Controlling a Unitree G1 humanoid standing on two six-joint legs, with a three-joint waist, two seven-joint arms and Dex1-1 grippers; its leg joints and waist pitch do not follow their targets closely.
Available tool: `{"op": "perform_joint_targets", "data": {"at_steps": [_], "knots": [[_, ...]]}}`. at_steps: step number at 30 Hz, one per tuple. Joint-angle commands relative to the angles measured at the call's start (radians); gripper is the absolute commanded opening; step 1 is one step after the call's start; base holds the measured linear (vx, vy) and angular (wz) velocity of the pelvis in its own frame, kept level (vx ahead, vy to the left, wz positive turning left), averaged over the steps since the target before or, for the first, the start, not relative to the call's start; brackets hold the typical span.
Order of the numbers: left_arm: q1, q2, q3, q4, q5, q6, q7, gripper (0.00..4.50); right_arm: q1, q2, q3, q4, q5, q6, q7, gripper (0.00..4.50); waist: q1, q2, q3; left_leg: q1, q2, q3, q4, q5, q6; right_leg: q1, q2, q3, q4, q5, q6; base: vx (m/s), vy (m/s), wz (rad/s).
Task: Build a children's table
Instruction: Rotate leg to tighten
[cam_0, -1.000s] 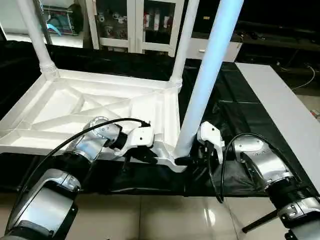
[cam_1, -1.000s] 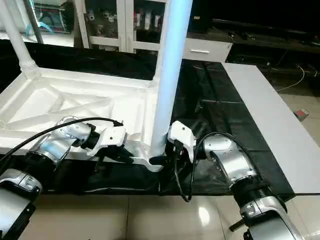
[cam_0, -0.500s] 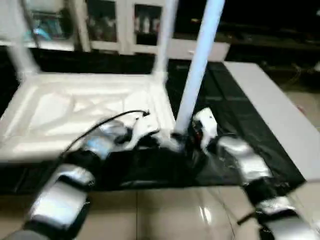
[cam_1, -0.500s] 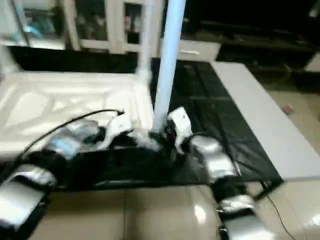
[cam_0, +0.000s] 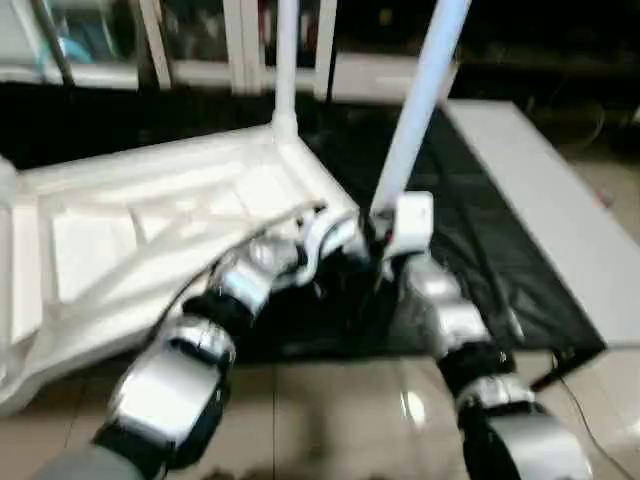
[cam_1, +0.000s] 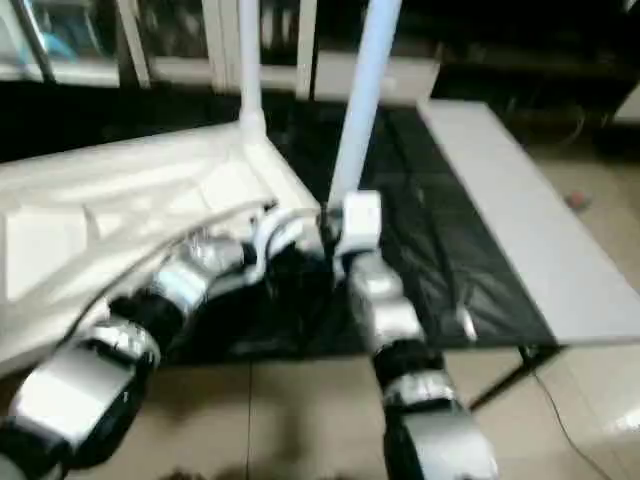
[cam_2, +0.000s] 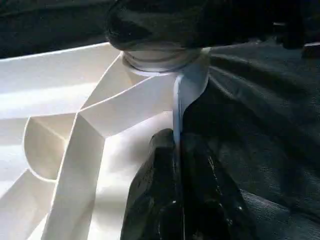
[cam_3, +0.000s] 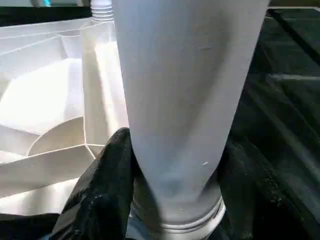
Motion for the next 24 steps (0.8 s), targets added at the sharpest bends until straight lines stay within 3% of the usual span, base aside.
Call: {"op": "perform_joint_targets", "data": {"at_steps": [1, 2, 3, 5, 6, 7, 13, 14, 17, 18, 19, 21, 24], "knots": [[0.027, 0.036, -0.005, 0.057, 0.035, 0.009, 0.054, 0.00, 0.006, 0.023, 0.040, -0.060, 0.024, -0.033, 0.100, 2.69, -0.001, 0.003, -0.065, -0.010, 0.009, 0.012, -0.045, -0.048, 0.064, 0.054, -0.040, 0.048, -0.081, 0.068, -0.170, 0.050, 0.012, -0.03], [0.030, 0.043, -0.017, 0.058, 0.046, -0.010, 0.037, 0.00, 0.010, 0.007, 0.034, -0.075, 0.028, -0.043, 0.115, 2.71, -0.004, 0.008, -0.071, -0.011, 0.007, 0.012, -0.045, -0.076, 0.075, 0.064, -0.043, 0.048, -0.078, 0.113, -0.206, 0.000, 0.000, 0.00], [0.034, 0.048, -0.026, 0.058, 0.053, -0.023, 0.022, 0.00, 0.014, -0.006, 0.030, -0.089, 0.031, -0.048, 0.131, 2.90, -0.009, 0.009, -0.070, -0.014, 0.007, 0.012, -0.047, -0.084, 0.083, 0.066, -0.042, 0.047, -0.080, 0.117, -0.215, 0.000, 0.000, 0.00], [0.045, 0.057, -0.043, 0.042, 0.065, -0.047, -0.028, 0.00, 0.036, -0.047, 0.033, -0.146, 0.046, -0.046, 0.194, 2.90, -0.013, 0.010, -0.070, -0.005, 0.012, 0.015, -0.047, -0.115, 0.098, 0.066, -0.045, 0.048, -0.088, 0.096, -0.239, 0.000, 0.000, 0.00], [0.052, 0.060, -0.044, 0.029, 0.060, -0.038, -0.058, 0.00, 0.051, -0.072, 0.038, -0.179, 0.048, -0.044, 0.231, 3.12, -0.010, 0.016, -0.068, 0.001, 0.015, 0.018, -0.046, -0.124, 0.108, 0.062, -0.045, 0.050, -0.091, 0.105, -0.255, 0.000, 0.000, 0.00], [0.055, 0.062, -0.045, 0.024, 0.058, -0.035, -0.069, 0.00, 0.058, -0.081, 0.041, -0.192, 0.050, -0.040, 0.248, 3.19, -0.011, 0.011, -0.067, -0.003, 0.016, 0.019, -0.047, -0.129, 0.111, 0.066, -0.045, 0.050, -0.090, 0.104, -0.262, 0.000, 0.000, 0.00], [0.102, 0.133, -0.110, -0.047, 0.058, -0.074, -0.284, 0.00, 0.216, -0.296, 0.122, -0.465, 0.123, 0.075, 0.640, 3.71, 0.003, 0.011, -0.062, 0.003, 0.022, 0.024, -0.052, -0.188, 0.112, 0.068, -0.046, 0.051, -0.103, 0.015, -0.246, 0.000, 0.000, 0.00], [0.123, 0.169, -0.137, -0.076, 0.055, -0.151, -0.395, 0.00, 0.257, -0.363, 0.140, -0.517, 0.127, 0.081, 0.716, 3.71, 0.007, 0.012, -0.065, 0.003, 0.023, 0.024, -0.050, -0.181, 0.110, 0.069, -0.049, 0.052, -0.103, 0.026, -0.246, 0.000, 0.000, 0.00], [0.152, 0.216, -0.171, -0.118, 0.049, -0.232, -0.515, 0.00, 0.293, -0.443, 0.164, -0.540, 0.106, 0.062, 0.793, 4.03, 0.008, 0.012, -0.064, 0.003, 0.024, 0.026, -0.051, -0.194, 0.104, 0.065, -0.050, 0.051, -0.106, 0.008, -0.252, 0.000, 0.000, 0.00], [0.168, 0.239, -0.188, -0.150, 0.044, -0.237, -0.575, 0.00, 0.302, -0.468, 0.170, -0.537, 0.093, 0.054, 0.817, 4.08, 0.012, 0.020, -0.065, 0.007, 0.026, 0.026, -0.050, -0.210, 0.094, 0.063, -0.052, 0.053, -0.106, -0.018, -0.253, 0.000, 0.000, 0.00], [0.168, 0.239, -0.188, -0.150, 0.044, -0.237, -0.575, 0.00, 0.302, -0.468, 0.170, -0.537, 0.093, 0.054, 0.817, 4.18, 0.012, 0.017, -0.065, 0.009, 0.028, 0.028, -0.049, -0.212, 0.092, 0.062, -0.053, 0.054, -0.107, -0.016, -0.255, 0.000, 0.000, 0.00], [0.218, 0.305, -0.246, -0.292, 0.036, -0.173, -0.718, 0.00, 0.314, -0.512, 0.181, -0.529, 0.085, 0.058, 0.877, 4.42, 0.019, 0.019, -0.063, 0.012, 0.032, 0.028, -0.055, -0.249, 0.069, 0.061, -0.054, 0.054, -0.108, -0.075, -0.250, 0.000, 0.000, 0.00], [0.241, 0.298, -0.232, -0.358, -0.004, -0.135, -0.746, 0.00, 0.309, -0.516, 0.187, -0.538, 0.097, 0.080, 0.903, 4.42, 0.022, 0.021, -0.056, 0.022, 0.033, 0.032, -0.060, -0.311, 0.044, 0.049, -0.052, 0.056, -0.118, -0.172, -0.243, 0.000, 0.000, 0.00]]}}
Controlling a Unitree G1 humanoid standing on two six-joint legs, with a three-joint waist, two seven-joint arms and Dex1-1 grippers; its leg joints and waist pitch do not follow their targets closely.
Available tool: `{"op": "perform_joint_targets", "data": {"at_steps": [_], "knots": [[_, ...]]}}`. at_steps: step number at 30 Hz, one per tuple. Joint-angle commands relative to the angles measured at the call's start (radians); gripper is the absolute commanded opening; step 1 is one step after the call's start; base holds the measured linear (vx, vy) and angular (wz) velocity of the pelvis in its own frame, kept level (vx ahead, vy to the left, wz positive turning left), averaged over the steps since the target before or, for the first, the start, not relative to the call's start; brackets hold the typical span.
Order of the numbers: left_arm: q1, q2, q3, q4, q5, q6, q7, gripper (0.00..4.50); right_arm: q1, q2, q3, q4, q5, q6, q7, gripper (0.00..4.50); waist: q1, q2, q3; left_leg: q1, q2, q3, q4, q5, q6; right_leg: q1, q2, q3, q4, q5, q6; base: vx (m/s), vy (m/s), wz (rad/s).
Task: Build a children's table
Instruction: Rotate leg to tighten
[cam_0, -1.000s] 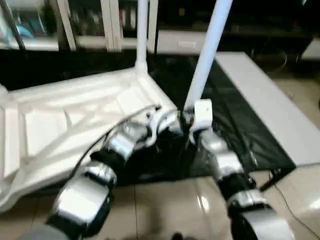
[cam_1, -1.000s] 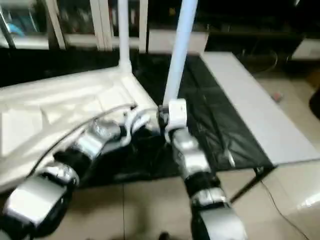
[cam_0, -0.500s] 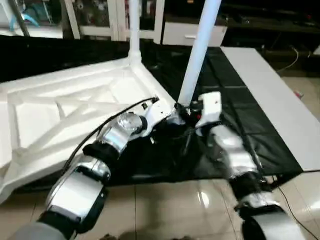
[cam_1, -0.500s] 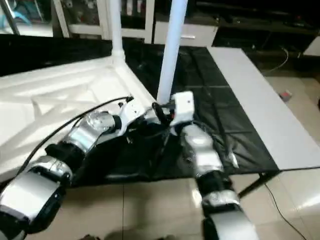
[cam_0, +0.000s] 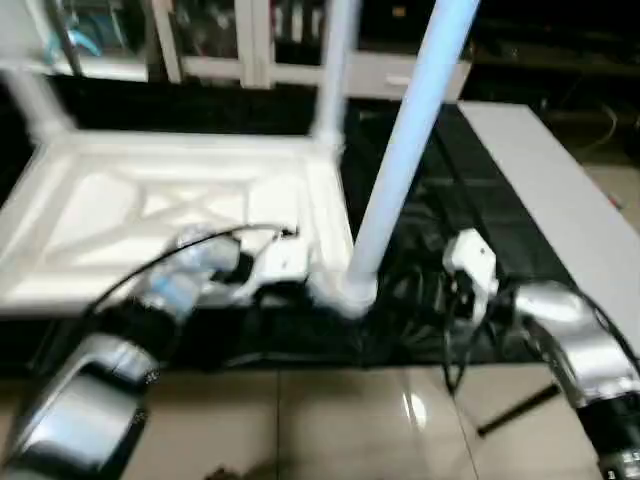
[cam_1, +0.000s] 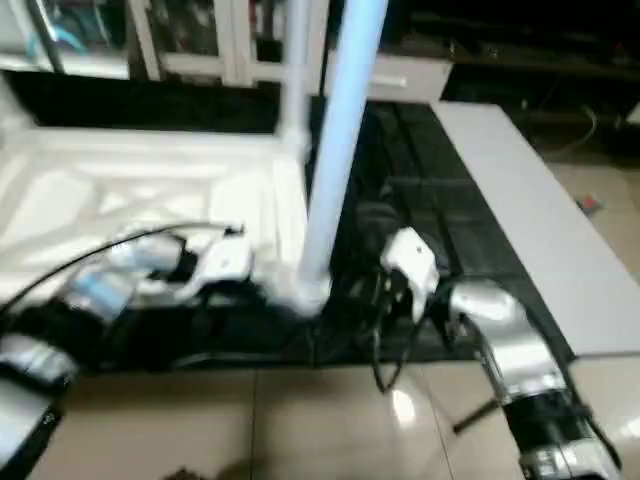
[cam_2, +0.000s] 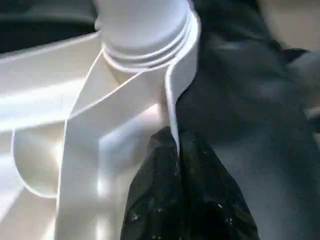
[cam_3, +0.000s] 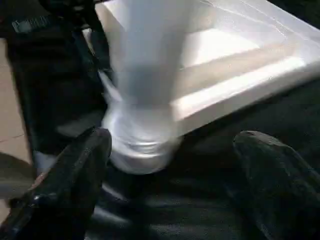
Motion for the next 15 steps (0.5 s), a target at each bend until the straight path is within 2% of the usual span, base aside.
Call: {"op": "perform_joint_targets", "data": {"at_steps": [1, 2, 3, 4, 7, 8, 10, 11, 12, 13, 15], "knots": [[0.060, -0.024, -0.114, 0.011, 0.041, 0.024, -0.076, 0.00, -0.006, -0.010, 0.010, -0.020, 0.003, 0.018, 0.025, 4.42, -0.004, 0.009, -0.050, 0.016, 0.018, 0.009, -0.062, -0.321, 0.028, 0.029, -0.056, 0.047, -0.084, -0.228, -0.229, 0.000, 0.000, 0.00], [0.060, -0.026, -0.111, 0.016, 0.043, 0.010, -0.073, 0.00, -0.010, -0.009, 0.015, -0.021, 0.001, 0.019, 0.028, 4.42, -0.003, 0.008, -0.053, 0.019, 0.017, 0.010, -0.059, -0.325, 0.027, 0.027, -0.056, 0.049, -0.085, -0.236, -0.226, 0.000, 0.000, 0.00], [0.060, -0.027, -0.108, 0.024, 0.045, -0.005, -0.071, 0.00, -0.014, -0.008, 0.022, -0.023, -0.001, 0.022, 0.031, 4.42, -0.002, 0.005, -0.054, 0.017, 0.017, 0.010, -0.059, -0.321, 0.026, 0.030, -0.056, 0.049, -0.084, -0.235, -0.223, 0.000, 0.000, 0.00], [0.060, -0.027, -0.108, 0.024, 0.045, -0.005, -0.071, 0.00, -0.014, -0.008, 0.022, -0.023, -0.001, 0.022, 0.031, 4.42, -0.004, 0.007, -0.055, 0.011, 0.016, 0.008, -0.061, -0.308, 0.025, 0.033, -0.056, 0.049, -0.082, -0.235, -0.213, 0.000, 0.000, 0.00], [0.064, -0.023, -0.103, 0.019, 0.045, -0.017, -0.071, 0.00, -0.022, -0.010, 0.038, -0.023, 0.002, 0.028, 0.054, 4.42, -0.006, 0.006, -0.058, 0.008, 0.014, 0.007, -0.061, -0.296, 0.025, 0.034, -0.055, 0.049, -0.081, -0.231, -0.198, 0.000, 0.000, 0.00], [0.072, -0.016, -0.102, -0.004, 0.041, -0.006, -0.074, 0.00, -0.026, -0.011, 0.049, -0.022, 0.008, 0.036, 0.085, 4.42, -0.006, -0.005, -0.060, 0.006, 0.014, 0.008, -0.058, -0.280, 0.031, 0.036, -0.055, 0.049, -0.079, -0.217, -0.197, 0.000, 0.000, 0.00], [0.086, -0.004, -0.098, -0.048, 0.037, 0.024, -0.080, 0.00, -0.033, -0.012, 0.068, -0.015, 0.011, 0.041, 0.140, 4.42, -0.005, 0.000, -0.065, 0.004, 0.016, 0.008, -0.054, -0.229, 0.049, 0.038, -0.054, 0.049, -0.067, -0.128, -0.217, 0.000, 0.000, 0.00], [0.088, -0.002, -0.097, -0.054, 0.037, 0.029, -0.079, 0.00, -0.035, -0.012, 0.074, -0.010, 0.011, 0.043, 0.155, 4.42, -0.005, 0.000, -0.065, 0.004, 0.016, 0.008, -0.054, -0.229, 0.049, 0.038, -0.054, 0.049, -0.067, -0.128, -0.217, 0.000, 0.000, 0.00], [0.088, -0.001, -0.096, -0.056, 0.037, 0.031, -0.079, 0.00, -0.039, -0.011, 0.080, -0.002, 0.009, 0.040, 0.168, 4.42, -0.004, 0.000, -0.067, 0.007, 0.015, 0.010, -0.051, -0.207, 0.056, 0.037, -0.051, 0.049, -0.062, -0.083, -0.231, 0.000, 0.000, 0.00], [0.088, -0.001, -0.096, -0.055, 0.038, 0.031, -0.079, 0.00, -0.041, -0.010, 0.082, 0.001, 0.009, 0.041, 0.173, 4.42, -0.004, -0.002, -0.067, 0.003, 0.013, 0.010, -0.050, -0.180, 0.065, 0.041, -0.050, 0.048, -0.057, -0.046, -0.241, 0.000, 0.000, 0.00], [0.086, -0.002, -0.094, -0.045, 0.040, 0.025, -0.075, 0.00, -0.060, 0.005, 0.091, 0.038, -0.001, 0.028, 0.176, 4.42, -0.003, -0.002, -0.066, 0.004, 0.012, 0.012, -0.049, -0.172, 0.072, 0.040, -0.051, 0.047, -0.057, -0.037, -0.246, 0.000, 0.000, 0.00]]}}
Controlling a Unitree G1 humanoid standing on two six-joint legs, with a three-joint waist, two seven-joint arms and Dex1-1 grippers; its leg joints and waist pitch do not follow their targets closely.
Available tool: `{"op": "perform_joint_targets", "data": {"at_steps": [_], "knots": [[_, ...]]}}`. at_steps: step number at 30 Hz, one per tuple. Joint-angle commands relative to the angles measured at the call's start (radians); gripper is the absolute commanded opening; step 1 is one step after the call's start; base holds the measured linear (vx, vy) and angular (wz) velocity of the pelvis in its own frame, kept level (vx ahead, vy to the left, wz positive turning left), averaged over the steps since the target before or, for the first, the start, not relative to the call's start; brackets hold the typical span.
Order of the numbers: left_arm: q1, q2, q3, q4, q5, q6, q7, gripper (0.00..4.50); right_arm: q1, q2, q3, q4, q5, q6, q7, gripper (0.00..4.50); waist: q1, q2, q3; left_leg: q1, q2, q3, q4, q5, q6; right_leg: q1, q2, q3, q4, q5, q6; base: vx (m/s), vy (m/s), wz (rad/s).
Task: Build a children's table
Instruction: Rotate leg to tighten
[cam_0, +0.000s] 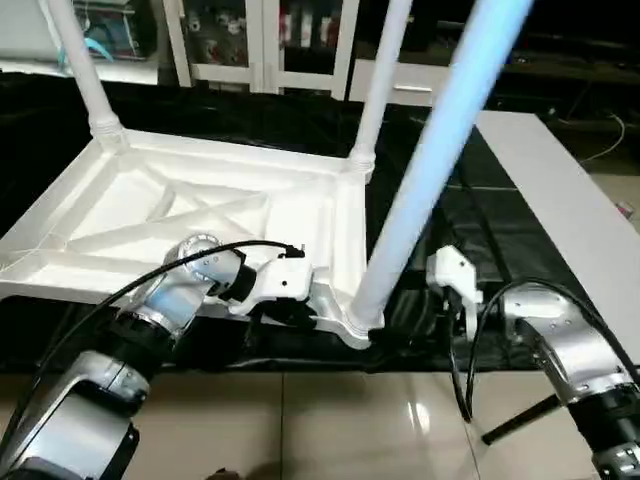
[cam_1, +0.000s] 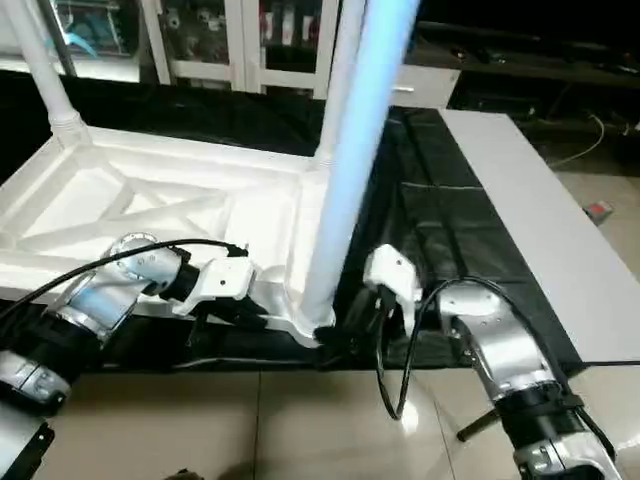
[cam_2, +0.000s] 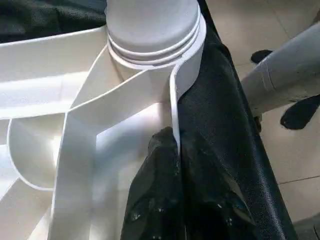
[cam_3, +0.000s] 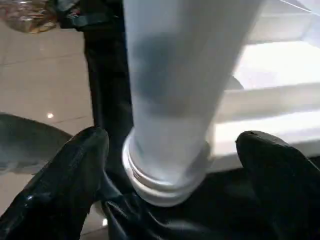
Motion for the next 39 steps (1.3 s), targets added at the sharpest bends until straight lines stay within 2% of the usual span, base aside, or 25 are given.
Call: {"op": "perform_joint_targets", "data": {"at_steps": [1, 3, 5, 10, 14, 19, 22, 23, 29, 33, 34, 38, 39], "knots": [[0.045, -0.009, -0.083, 0.041, 0.050, 0.006, -0.037, 0.00, -0.015, 0.003, 0.006, 0.029, -0.009, -0.010, 0.008, 4.27, -0.003, 0.001, -0.061, 0.007, 0.013, 0.006, -0.050, -0.179, 0.067, 0.037, -0.051, 0.039, -0.058, -0.049, -0.249, 0.000, 0.000, 0.00], [0.046, -0.008, -0.081, 0.044, 0.050, 0.003, -0.036, 0.00, -0.046, 0.038, 0.005, 0.075, -0.018, -0.020, -0.020, 4.27, -0.005, 0.001, -0.059, 0.005, 0.012, 0.005, -0.053, -0.193, 0.055, 0.037, -0.053, 0.039, -0.061, -0.089, -0.242, 0.000, 0.000, 0.00], [0.050, -0.005, -0.082, 0.037, 0.050, 0.010, -0.035, 0.00, -0.055, 0.045, 0.008, 0.086, -0.016, -0.016, -0.009, 4.05, -0.005, 0.001, -0.059, 0.007, 0.014, 0.005, -0.053, -0.210, 0.046, 0.036, -0.053, 0.040, -0.064, -0.119, -0.233, 0.000, 0.000, 0.00], [0.056, 0.000, -0.082, 0.023, 0.051, 0.024, -0.032, 0.00, -0.069, 0.055, 0.011, 0.109, -0.007, -0.010, 0.024, 3.67, -0.004, -0.001, -0.060, 0.007, 0.013, 0.006, -0.051, -0.187, 0.053, 0.038, -0.050, 0.039, -0.058, -0.067, -0.240, 0.000, 0.000, 0.00], [0.054, 0.002, -0.081, 0.025, 0.052, 0.028, -0.030, 0.00, -0.085, 0.065, 0.013, 0.143, -0.008, -0.016, 0.040, 3.28, -0.005, -0.001, -0.059, 0.006, 0.012, 0.006, -0.051, -0.195, 0.052, 0.037, -0.052, 0.039, -0.060, -0.095, -0.238, 0.000, 0.000, 0.00], [0.054, 0.004, -0.080, 0.028, 0.054, 0.033, -0.028, 0.00, -0.095, 0.070, 0.012, 0.171, -0.007, -0.017, 0.061, 2.84, -0.005, -0.003, -0.059, 0.006, 0.012, 0.006, -0.050, -0.182, 0.058, 0.038, -0.050, 0.039, -0.057, -0.068, -0.244, 0.000, 0.000, 0.00], [0.055, 0.005, -0.080, 0.025, 0.053, 0.037, -0.028, 0.00, -0.095, 0.071, 0.011, 0.177, -0.007, -0.017, 0.068, 2.70, -0.005, -0.003, -0.058, 0.006, 0.013, 0.006, -0.051, -0.191, 0.057, 0.037, -0.051, 0.039, -0.059, -0.090, -0.241, 0.000, 0.000, 0.00], [0.055, 0.006, -0.080, 0.025, 0.054, 0.038, -0.028, 0.00, -0.096, 0.073, 0.010, 0.182, -0.006, -0.016, 0.073, 2.46, -0.005, -0.003, -0.058, 0.007, 0.013, 0.006, -0.051, -0.191, 0.057, 0.038, -0.051, 0.039, -0.060, -0.094, -0.239, 0.000, 0.000, 0.00], [0.057, 0.007, -0.080, 0.022, 0.055, 0.043, -0.025, 0.00, -0.098, 0.094, -0.007, 0.202, 0.002, -0.010, 0.060, 2.08, -0.006, -0.004, -0.057, 0.005, 0.013, 0.005, -0.052, -0.195, 0.054, 0.036, -0.051, 0.038, -0.061, -0.104, -0.237, 0.000, 0.000, 0.00], [0.058, 0.005, -0.077, 0.021, 0.055, 0.053, -0.014, 0.00, -0.088, 0.124, -0.021, 0.214, -0.004, -0.011, 0.001, 2.04, -0.009, -0.004, -0.053, 0.007, 0.013, 0.004, -0.056, -0.234, 0.039, 0.032, -0.052, 0.039, -0.068, -0.171, -0.222, 0.000, 0.000, 0.00], [0.058, 0.004, -0.076, 0.023, 0.057, 0.056, -0.008, 0.00, -0.086, 0.133, -0.025, 0.217, -0.005, -0.011, -0.018, 2.03, -0.011, -0.003, -0.050, 0.009, 0.013, 0.003, -0.059, -0.266, 0.029, 0.029, -0.053, 0.039, -0.074, -0.222, -0.210, 0.000, 0.000, 0.00], [0.041, -0.051, -0.024, 0.069, 0.053, 0.128, 0.128, 0.00, -0.062, 0.204, -0.063, 0.208, -0.015, 0.018, -0.193, 2.01, -0.017, -0.004, -0.046, 0.008, 0.012, -0.001, -0.065, -0.311, 0.005, 0.024, -0.054, 0.040, -0.084, -0.317, -0.178, 0.000, 0.000, 0.00], [0.032, -0.084, 0.003, 0.088, 0.044, 0.151, 0.197, 0.00, -0.056, 0.228, -0.073, 0.204, -0.022, 0.030, -0.253, 2.01, -0.022, -0.006, -0.044, 0.010, 0.010, -0.005, -0.066, -0.340, -0.010, 0.021, -0.053, 0.039, -0.091, -0.387, -0.154, 0.000, 0.000, 0.00]]}}
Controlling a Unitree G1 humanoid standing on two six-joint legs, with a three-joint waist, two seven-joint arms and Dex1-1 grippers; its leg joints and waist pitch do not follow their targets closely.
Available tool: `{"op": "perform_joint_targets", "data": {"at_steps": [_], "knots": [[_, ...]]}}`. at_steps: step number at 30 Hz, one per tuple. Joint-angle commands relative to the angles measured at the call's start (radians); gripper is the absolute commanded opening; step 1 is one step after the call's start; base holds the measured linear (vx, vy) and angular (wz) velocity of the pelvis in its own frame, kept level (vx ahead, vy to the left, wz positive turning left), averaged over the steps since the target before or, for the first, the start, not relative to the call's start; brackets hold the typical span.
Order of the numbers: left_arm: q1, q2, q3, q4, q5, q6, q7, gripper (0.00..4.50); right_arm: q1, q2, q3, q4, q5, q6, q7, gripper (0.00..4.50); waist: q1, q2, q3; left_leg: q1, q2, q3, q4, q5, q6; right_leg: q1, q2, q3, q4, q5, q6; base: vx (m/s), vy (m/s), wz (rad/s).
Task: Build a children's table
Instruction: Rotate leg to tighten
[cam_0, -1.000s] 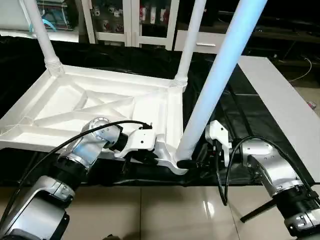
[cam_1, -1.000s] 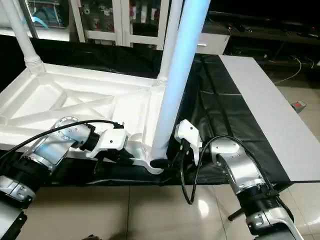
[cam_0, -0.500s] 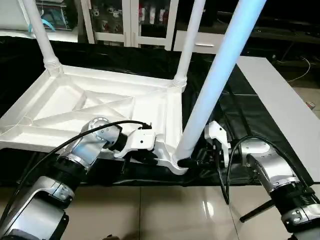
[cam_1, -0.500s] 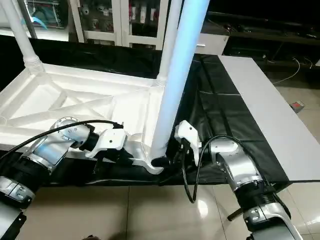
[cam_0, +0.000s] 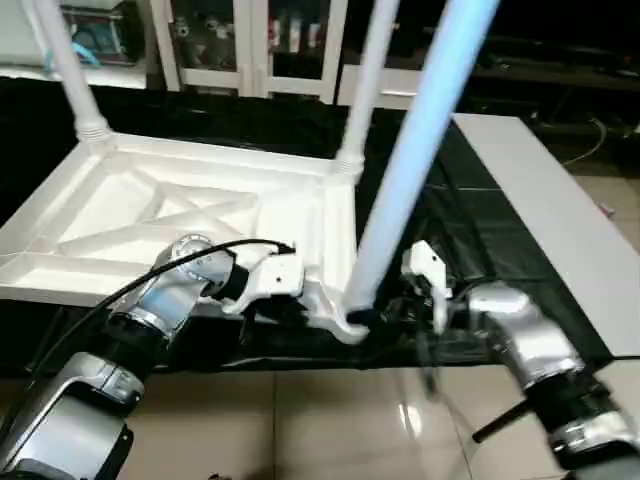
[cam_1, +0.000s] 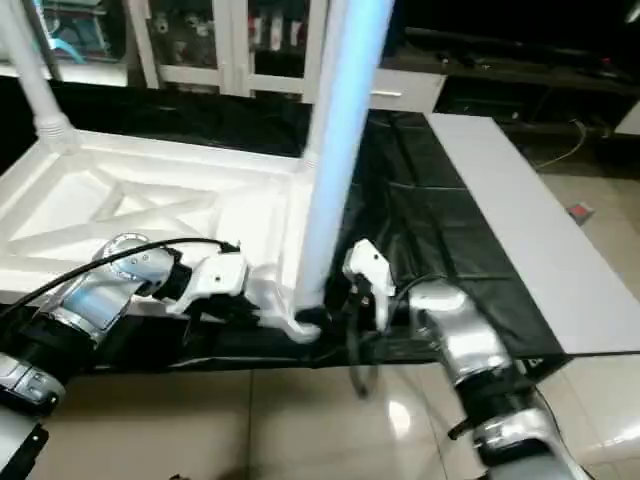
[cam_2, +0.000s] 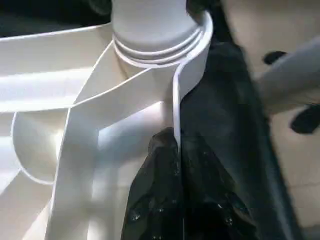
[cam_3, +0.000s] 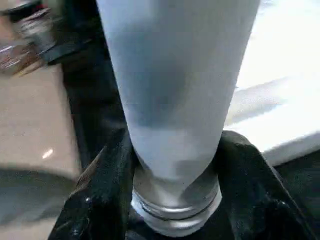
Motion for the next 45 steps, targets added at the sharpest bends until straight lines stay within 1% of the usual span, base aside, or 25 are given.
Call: {"op": "perform_joint_targets", "data": {"at_steps": [1, 3, 4, 5, 6, 8, 9, 10, 13, 20, 22, 23, 24, 26, 27, 28, 31, 32, 33, 34, 35, 38, 42, 44, 45], "knots": [[0.021, -0.103, -0.004, 0.078, 0.020, 0.083, 0.168, 0.00, 0.007, 0.055, -0.034, -0.008, -0.020, 0.039, -0.173, 2.01, -0.002, 0.008, -0.038, 0.010, 0.011, -0.002, -0.067, -0.344, -0.016, 0.018, -0.056, 0.039, -0.093, -0.387, -0.157, 0.000, 0.000, 0.00], [0.001, -0.164, 0.042, 0.111, 0.011, 0.139, 0.304, 0.00, 0.016, 0.100, -0.051, -0.002, -0.055, 0.041, -0.310, 2.00, -0.007, 0.005, -0.039, 0.010, 0.011, -0.003, -0.068, -0.349, -0.019, 0.016, -0.055, 0.039, -0.096, -0.380, -0.157, 0.000, 0.000, 0.00], [-0.006, -0.190, 0.062, 0.126, 0.005, 0.168, 0.361, 0.00, 0.019, 0.122, -0.060, 0.004, -0.074, 0.037, -0.379, 1.99, -0.011, 0.005, -0.037, 0.004, 0.008, -0.006, -0.070, -0.349, -0.021, 0.018, -0.053, 0.038, -0.096, -0.388, -0.148, 0.000, 0.000, 0.00], [-0.008, -0.196, 0.065, 0.129, 0.003, 0.175, 0.373, 0.00, 0.019, 0.128, -0.063, 0.006, -0.079, 0.035, -0.399, 1.99, -0.014, 0.004, -0.036, 0.003, 0.007, -0.006, -0.070, -0.356, -0.023, 0.017, -0.052, 0.038, -0.097, -0.402, -0.142, 0.000, 0.000, 0.00], [-0.018, -0.230, 0.088, 0.152, -0.002, 0.209, 0.450, 0.00, 0.019, 0.166, -0.084, 0.020, -0.113, 0.024, -0.532, 1.99, -0.019, 0.004, -0.037, 0.000, 0.005, -0.008, -0.070, -0.360, -0.025, 0.017, -0.053, 0.039, -0.099, -0.418, -0.131, 0.000, 0.000, 0.00], [-0.037, -0.263, 0.113, 0.189, 0.000, 0.225, 0.546, 0.00, 0.017, 0.216, -0.108, 0.033, -0.131, 0.011, -0.659, 1.96, -0.026, 0.003, -0.041, -0.005, 0.000, -0.012, -0.070, -0.355, -0.014, 0.017, -0.052, 0.042, -0.102, -0.417, -0.119, 0.000, 0.000, 0.00], [-0.040, -0.268, 0.116, 0.195, 0.002, 0.226, 0.557, 0.00, 0.016, 0.224, -0.112, 0.034, -0.132, 0.011, -0.676, 1.95, -0.026, 0.003, -0.041, -0.005, 0.000, -0.012, -0.070, -0.355, -0.014, 0.017, -0.052, 0.042, -0.102, -0.417, -0.119, 0.000, 0.000, 0.00], [-0.049, -0.281, 0.127, 0.216, 0.011, 0.228, 0.591, 0.00, 0.015, 0.248, -0.122, 0.036, -0.136, 0.008, -0.728, 1.95, -0.026, 0.002, -0.043, 0.003, -0.002, -0.010, -0.066, -0.355, -0.001, 0.010, -0.051, 0.046, -0.105, -0.384, -0.124, 0.000, 0.000, 0.00], [-0.066, -0.284, 0.136, 0.244, 0.029, 0.211, 0.634, 0.00, -0.006, 0.286, -0.131, 0.052, -0.137, -0.022, -0.770, 1.95, -0.027, 0.004, -0.045, -0.007, -0.004, -0.007, -0.066, -0.314, 0.023, 0.016, -0.044, 0.047, -0.096, -0.294, -0.136, 0.000, 0.000, 0.00], [-0.083, -0.264, 0.104, 0.275, 0.054, 0.150, 0.616, 0.00, -0.048, 0.305, -0.150, 0.099, -0.116, -0.077, -0.738, 1.94, -0.025, 0.009, -0.046, -0.011, -0.002, -0.003, -0.065, -0.278, 0.037, 0.018, -0.045, 0.047, -0.094, -0.235, -0.153, 0.000, 0.000, 0.00], [-0.080, -0.253, 0.088, 0.276, 0.059, 0.129, 0.594, 0.00, -0.048, 0.291, -0.162, 0.082, -0.098, -0.085, -0.711, 1.94, -0.024, 0.008, -0.046, -0.012, -0.002, -0.003, -0.064, -0.279, 0.044, 0.019, -0.047, 0.048, -0.093, -0.237, -0.154, 0.000, 0.000, 0.00], [-0.078, -0.248, 0.078, 0.274, 0.064, 0.112, 0.580, 0.00, -0.046, 0.279, -0.162, 0.070, -0.102, -0.094, -0.705, 2.28, -0.023, 0.009, -0.046, -0.011, -0.001, -0.003, -0.065, -0.277, 0.044, 0.019, -0.047, 0.048, -0.092, -0.233, -0.155, 0.000, 0.000, 0.00], [-0.077, -0.244, 0.071, 0.273, 0.068, 0.103, 0.569, 0.00, -0.042, 0.269, -0.170, 0.052, -0.094, -0.093, -0.700, 2.28, -0.024, 0.010, -0.046, -0.012, -0.001, -0.003, -0.065, -0.275, 0.045, 0.019, -0.047, 0.048, -0.092, -0.229, -0.157, 0.000, 0.000, 0.00], [-0.076, -0.237, 0.057, 0.275, 0.082, 0.075, 0.555, 0.00, -0.029, 0.248, -0.186, 0.012, -0.084, -0.091, -0.691, 2.65, -0.021, 0.010, -0.047, -0.009, 0.001, -0.001, -0.063, -0.268, 0.050, 0.017, -0.047, 0.048, -0.092, -0.214, -0.161, 0.000, 0.000, 0.00], [-0.078, -0.233, 0.051, 0.279, 0.088, 0.061, 0.551, 0.00, -0.022, 0.238, -0.190, -0.007, -0.083, -0.090, -0.682, 2.72, -0.020, 0.008, -0.048, -0.013, 0.000, 0.001, -0.060, -0.247, 0.059, 0.020, -0.045, 0.049, -0.089, -0.179, -0.163, 0.000, 0.000, 0.00], [-0.082, -0.231, 0.050, 0.288, 0.091, 0.054, 0.547, 0.00, -0.004, 0.215, -0.181, -0.047, -0.081, -0.080, -0.648, 2.79, -0.018, 0.012, -0.046, -0.017, -0.001, -0.001, -0.062, -0.231, 0.063, 0.023, -0.045, 0.047, -0.087, -0.164, -0.159, 0.000, 0.000, 0.00], [-0.093, -0.226, 0.048, 0.306, 0.092, 0.038, 0.542, 0.00, 0.068, 0.115, -0.094, -0.184, -0.048, 0.012, -0.422, 2.99, -0.015, 0.008, -0.043, -0.018, 0.000, -0.002, -0.061, -0.244, 0.077, 0.027, -0.046, 0.047, -0.091, -0.188, -0.147, 0.000, 0.000, 0.00], [-0.094, -0.226, 0.047, 0.308, 0.092, 0.036, 0.541, 0.00, 0.074, 0.106, -0.086, -0.195, -0.047, 0.019, -0.403, 3.09, -0.016, 0.007, -0.042, -0.021, -0.001, -0.002, -0.062, -0.250, 0.081, 0.029, -0.043, 0.046, -0.092, -0.200, -0.142, 0.000, 0.000, 0.00], [-0.096, -0.225, 0.042, 0.310, 0.091, 0.032, 0.528, 0.00, 0.098, 0.062, -0.066, -0.232, -0.040, 0.027, -0.341, 3.09, -0.014, 0.014, -0.039, -0.021, 0.001, -0.005, -0.065, -0.267, 0.078, 0.027, -0.046, 0.045, -0.096, -0.238, -0.133, 0.000, 0.000, 0.00], [-0.097, -0.215, 0.020, 0.313, 0.093, -0.005, 0.483, 0.00, 0.153, -0.037, -0.046, -0.314, -0.010, 0.052, -0.214, 3.09, -0.009, 0.012, -0.040, -0.014, 0.005, -0.005, -0.062, -0.296, 0.079, 0.025, -0.048, 0.048, -0.104, -0.270, -0.126, 0.000, 0.000, 0.00], [-0.097, -0.215, 0.020, 0.313, 0.093, -0.005, 0.483, 0.00, 0.153, -0.037, -0.046, -0.314, -0.010, 0.052, -0.214, 3.09, -0.008, 0.009, -0.041, -0.013, 0.007, -0.004, -0.060, -0.288, 0.082, 0.023, -0.049, 0.050, -0.101, -0.249, -0.132, 0.000, 0.000, 0.00], [-0.077, -0.195, -0.022, 0.289, 0.089, -0.056, 0.358, 0.00, 0.220, -0.149, -0.079, -0.375, 0.025, 0.051, -0.128, 3.09, -0.006, 0.006, -0.039, -0.020, 0.004, -0.004, -0.061, -0.270, 0.088, 0.024, -0.049, 0.048, -0.100, -0.237, -0.145, 0.000, 0.000, 0.00], [-0.060, -0.179, -0.056, 0.273, 0.089, -0.126, 0.256, 0.00, 0.247, -0.177, -0.111, -0.403, 0.035, 0.067, -0.118, 3.09, -0.006, 0.005, -0.043, -0.019, 0.005, -0.003, -0.058, -0.258, 0.087, 0.023, -0.049, 0.047, -0.096, -0.228, -0.163, 0.000, 0.000, 0.00], [-0.045, -0.164, -0.078, 0.250, 0.088, -0.127, 0.199, 0.00, 0.251, -0.172, -0.142, -0.403, 0.036, 0.069, -0.157, 3.09, -0.004, 0.007, -0.045, -0.018, 0.007, -0.003, -0.057, -0.237, 0.089, 0.023, -0.049, 0.048, -0.090, -0.181, -0.180, 0.000, 0.000, 0.00], [-0.040, -0.156, -0.088, 0.240, 0.092, -0.142, 0.193, 0.00, 0.248, -0.165, -0.156, -0.398, 0.036, 0.064, -0.184, 3.09, 0.000, 0.010, -0.047, -0.012, 0.009, -0.001, -0.055, -0.219, 0.088, 0.020, -0.048, 0.048, -0.085, -0.124, -0.203, 0.000, 0.000, 0.00]]}}
